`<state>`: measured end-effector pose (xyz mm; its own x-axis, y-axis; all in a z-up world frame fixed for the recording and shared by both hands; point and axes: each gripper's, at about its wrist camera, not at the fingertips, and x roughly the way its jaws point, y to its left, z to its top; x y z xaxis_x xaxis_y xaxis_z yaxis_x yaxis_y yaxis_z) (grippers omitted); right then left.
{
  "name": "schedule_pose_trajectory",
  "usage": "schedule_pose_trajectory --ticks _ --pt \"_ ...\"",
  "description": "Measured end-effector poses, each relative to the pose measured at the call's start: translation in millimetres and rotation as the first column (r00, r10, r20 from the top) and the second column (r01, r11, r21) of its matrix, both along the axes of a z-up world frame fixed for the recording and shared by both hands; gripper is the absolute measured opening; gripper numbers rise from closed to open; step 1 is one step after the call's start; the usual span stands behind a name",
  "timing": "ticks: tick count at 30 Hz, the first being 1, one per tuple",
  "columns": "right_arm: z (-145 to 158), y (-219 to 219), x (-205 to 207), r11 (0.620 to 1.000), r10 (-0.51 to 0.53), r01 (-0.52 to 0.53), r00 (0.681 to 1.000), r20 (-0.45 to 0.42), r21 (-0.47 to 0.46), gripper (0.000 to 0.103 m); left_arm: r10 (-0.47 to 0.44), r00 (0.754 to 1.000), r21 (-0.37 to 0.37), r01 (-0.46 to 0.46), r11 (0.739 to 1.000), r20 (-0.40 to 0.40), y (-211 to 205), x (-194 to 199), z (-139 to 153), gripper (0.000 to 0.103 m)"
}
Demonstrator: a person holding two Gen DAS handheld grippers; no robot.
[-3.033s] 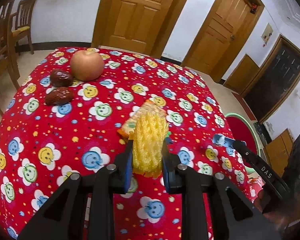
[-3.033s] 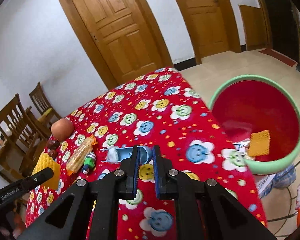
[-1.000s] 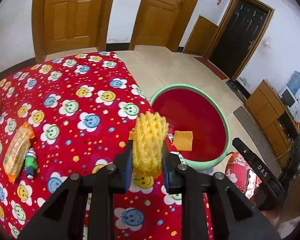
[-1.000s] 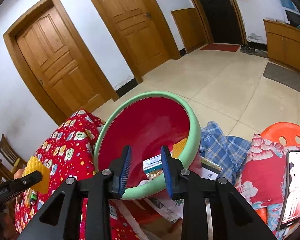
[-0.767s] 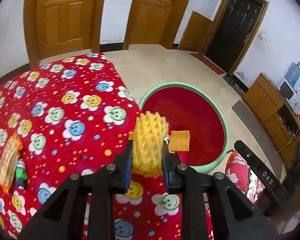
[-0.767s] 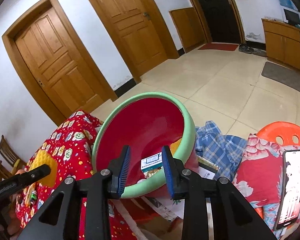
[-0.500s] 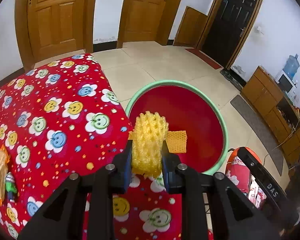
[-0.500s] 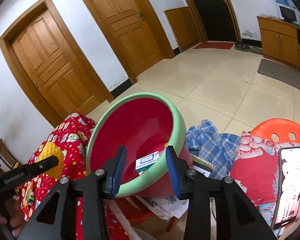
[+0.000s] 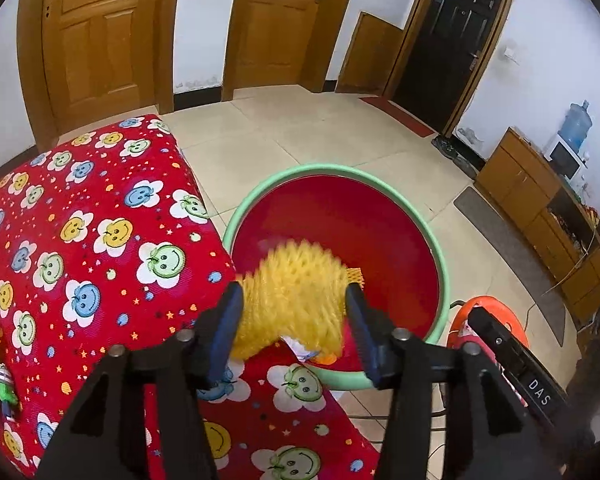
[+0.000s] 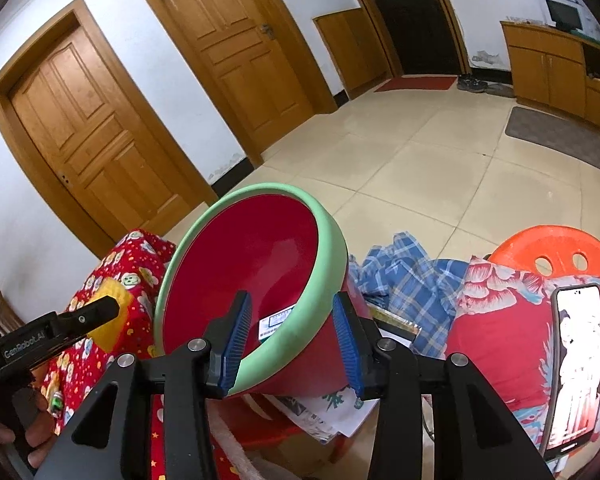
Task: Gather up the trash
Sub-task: 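Open both tools to drop the foam net and blue toy into the bin, then move both tools back over the table toward the snack packet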
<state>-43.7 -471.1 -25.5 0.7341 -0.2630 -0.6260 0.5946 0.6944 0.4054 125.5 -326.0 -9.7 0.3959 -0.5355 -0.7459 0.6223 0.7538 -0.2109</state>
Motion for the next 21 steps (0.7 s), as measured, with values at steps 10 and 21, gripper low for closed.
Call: schedule_pose_trajectory --ticks 10,21 --pt "4.4 1.9 -2.8 1.000 -0.004 0.004 1.000 0.011 -0.002 0.052 0.027 0.999 -0.005 -0.027 1.000 0.018 10.5 -5.1 6.6 0.067" --pt "18.1 19.1 -2.5 0.999 0.028 -0.028 0.999 0.028 -0.017 0.062 0.123 0.992 -0.033 -0.123 0.992 0.006 55.3 -12.3 16.5 0.069"
